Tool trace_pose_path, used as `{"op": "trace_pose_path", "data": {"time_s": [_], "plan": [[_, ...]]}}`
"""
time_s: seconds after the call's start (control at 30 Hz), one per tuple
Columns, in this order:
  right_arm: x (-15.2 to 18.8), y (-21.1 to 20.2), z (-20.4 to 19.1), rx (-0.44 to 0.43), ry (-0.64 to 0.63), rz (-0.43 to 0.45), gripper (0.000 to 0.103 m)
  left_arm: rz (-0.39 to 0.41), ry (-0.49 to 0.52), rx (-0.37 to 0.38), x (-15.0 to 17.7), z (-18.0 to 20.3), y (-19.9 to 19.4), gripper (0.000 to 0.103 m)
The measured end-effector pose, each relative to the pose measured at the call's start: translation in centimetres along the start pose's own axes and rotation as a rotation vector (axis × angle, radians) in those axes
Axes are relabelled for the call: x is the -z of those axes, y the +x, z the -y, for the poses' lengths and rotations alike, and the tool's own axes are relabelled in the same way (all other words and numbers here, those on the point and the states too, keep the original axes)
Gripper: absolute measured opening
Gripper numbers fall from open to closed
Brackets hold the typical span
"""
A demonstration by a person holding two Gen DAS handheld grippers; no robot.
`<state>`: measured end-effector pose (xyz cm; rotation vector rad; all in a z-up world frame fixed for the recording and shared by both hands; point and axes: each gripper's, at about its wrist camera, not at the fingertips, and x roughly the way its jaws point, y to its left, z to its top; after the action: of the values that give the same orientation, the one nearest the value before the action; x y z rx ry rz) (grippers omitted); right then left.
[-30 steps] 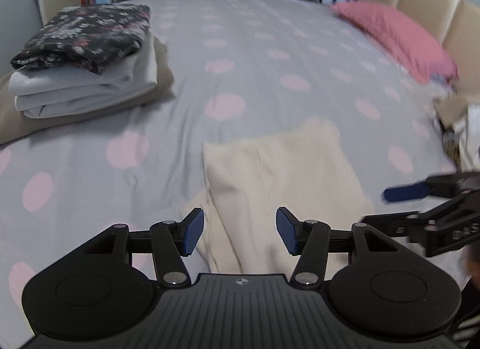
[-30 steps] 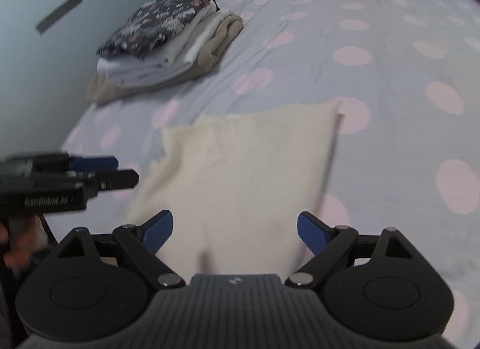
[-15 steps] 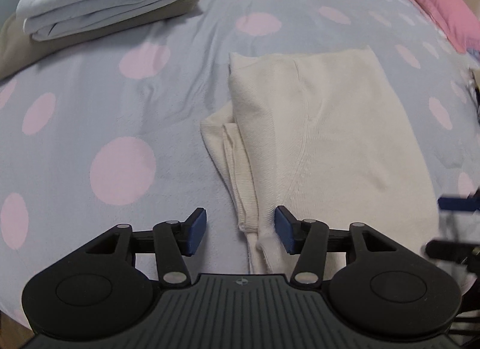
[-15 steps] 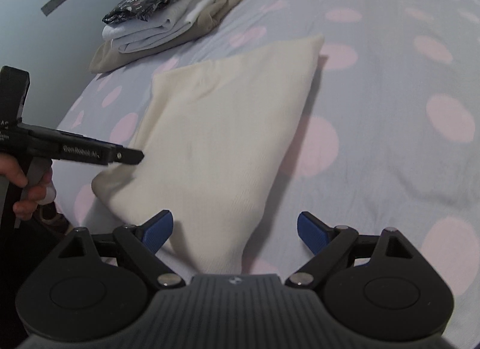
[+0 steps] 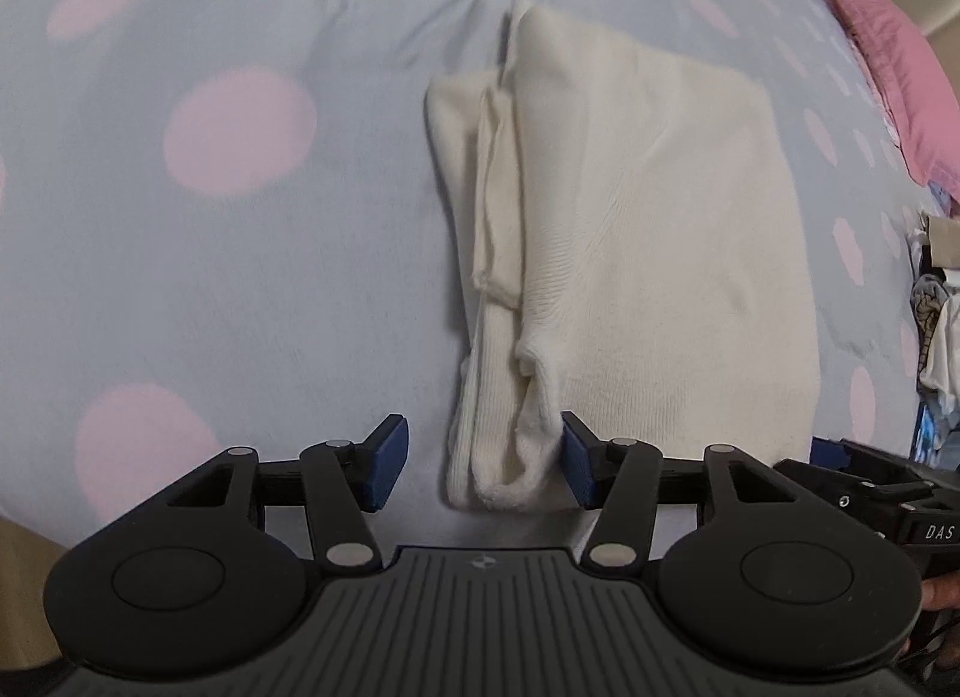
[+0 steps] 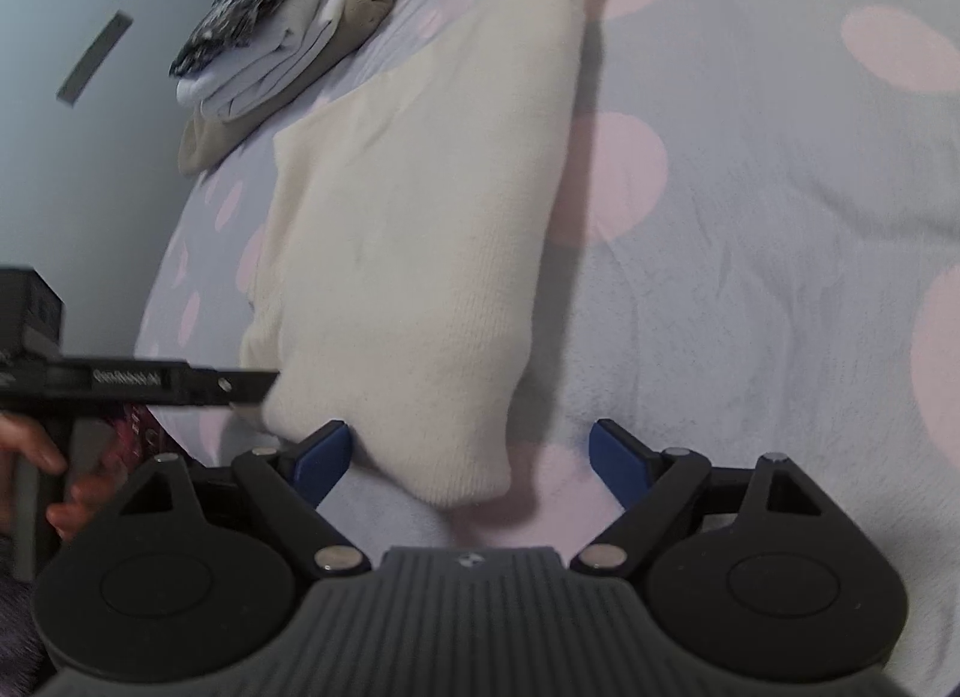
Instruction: Fold clothes
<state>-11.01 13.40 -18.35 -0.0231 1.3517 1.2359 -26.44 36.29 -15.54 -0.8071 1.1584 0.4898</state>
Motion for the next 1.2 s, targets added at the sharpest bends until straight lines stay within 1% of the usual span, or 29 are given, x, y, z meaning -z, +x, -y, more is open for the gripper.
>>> {"op": "trace_pose_path", "data": {"time_s": [0.03,0.07,0.1,0.13,0.17,0.23,0.27,0.37,0.43,0.47,0.5,0.53,0.57,0.6,0.67,0.77,0.83,0.87,0.9,0.93,0.97,1.07,1.13,1.17,1.2], "plan": [[0.0,0.1,0.2,-0.010,0.018,0.002,0.083,-0.008,-0.003,0.000,0.0,0.0,0.3,0.054],[-0.1,0.2,0.4,-0.016,0.032,0.002,0.071,-0.011,0.001,-0.004,-0.1,0.1,0.4,0.055],[-0.1,0.2,0.5,-0.031,0.045,-0.001,0.049,-0.014,0.006,-0.008,-0.1,0.2,0.5,0.055],[-0.1,0.2,0.7,-0.054,0.060,-0.007,0.035,-0.013,0.009,-0.011,-0.1,0.3,0.4,0.055],[-0.1,0.3,0.8,-0.072,0.078,-0.010,0.027,-0.010,0.010,-0.012,-0.1,0.4,0.4,0.055],[0.0,0.3,0.8,-0.090,0.105,-0.006,0.024,-0.004,0.014,-0.013,0.0,0.5,0.2,0.055],[-0.1,-0.1,0.5,-0.090,0.098,0.003,0.021,0.001,0.016,-0.013,0.1,0.6,0.1,0.055],[-0.8,-2.3,-1.0,-0.120,0.069,0.066,0.018,0.034,0.026,0.016,0.4,0.6,-0.6,0.054],[-1.5,-4.1,-2.4,-0.141,0.026,0.113,0.018,0.052,0.032,0.040,0.5,0.7,-1.1,0.054],[-1.7,-4.7,-3.0,-0.133,0.002,0.124,0.018,0.045,0.030,0.056,0.6,0.7,-1.1,0.051],[-1.8,-4.9,-3.3,-0.113,-0.014,0.120,0.018,0.039,0.028,0.073,0.7,0.7,-1.1,0.045],[-1.7,-4.6,-3.3,-0.089,-0.027,0.107,0.018,0.032,0.029,0.083,0.7,0.8,-1.1,0.026],[-1.6,-4.4,-3.3,-0.065,-0.039,0.095,0.018,0.025,0.034,0.081,0.7,0.9,-0.9,0.019],[-1.4,-4.2,-3.3,-0.041,-0.051,0.083,0.018,0.018,0.040,0.078,0.7,1.1,-0.8,0.019],[-1.1,-3.6,-3.1,0.001,-0.066,0.058,0.018,0.011,0.044,0.063,0.7,1.2,-0.7,0.015],[-0.5,-2.1,-1.7,0.033,-0.054,0.020,0.018,0.014,0.056,0.038,0.8,1.5,-0.9,0.011],[-0.4,-1.8,-1.0,0.022,-0.031,0.006,0.023,0.019,0.071,0.025,0.8,1.8,-1.2,0.010],[-0.4,-1.9,-0.8,0.018,-0.023,0.003,0.029,0.021,0.075,0.018,0.8,1.6,-1.3,0.010],[-0.5,-2.1,-0.8,0.025,-0.028,0.008,0.043,0.021,0.077,0.010,0.7,1.5,-1.4,0.010],[-0.6,-2.4,-1.0,0.037,-0.039,0.019,0.049,0.021,0.075,0.002,0.6,1.6,-1.4,0.010],[-0.7,-2.8,-1.1,0.047,-0.049,0.033,0.056,0.019,0.069,-0.003,0.6,1.4,-1.5,0.012],[-1.2,-4.2,-1.1,0.051,-0.062,0.083,0.060,0.022,0.043,0.004,0.5,0.3,-2.6,0.022],[-1.7,-5.0,-1.1,0.046,-0.052,0.110,0.066,0.057,0.041,0.015,0.3,0.2,-3.8,0.024],[-2.0,-5.2,-1.1,0.048,-0.049,0.119,0.071,0.084,0.042,0.018,0.1,0.2,-4.4,0.029],[-2.4,-5.3,-1.1,0.052,-0.054,0.121,0.071,0.111,0.043,0.020,-0.1,0.2,-5.1,0.033]]}}
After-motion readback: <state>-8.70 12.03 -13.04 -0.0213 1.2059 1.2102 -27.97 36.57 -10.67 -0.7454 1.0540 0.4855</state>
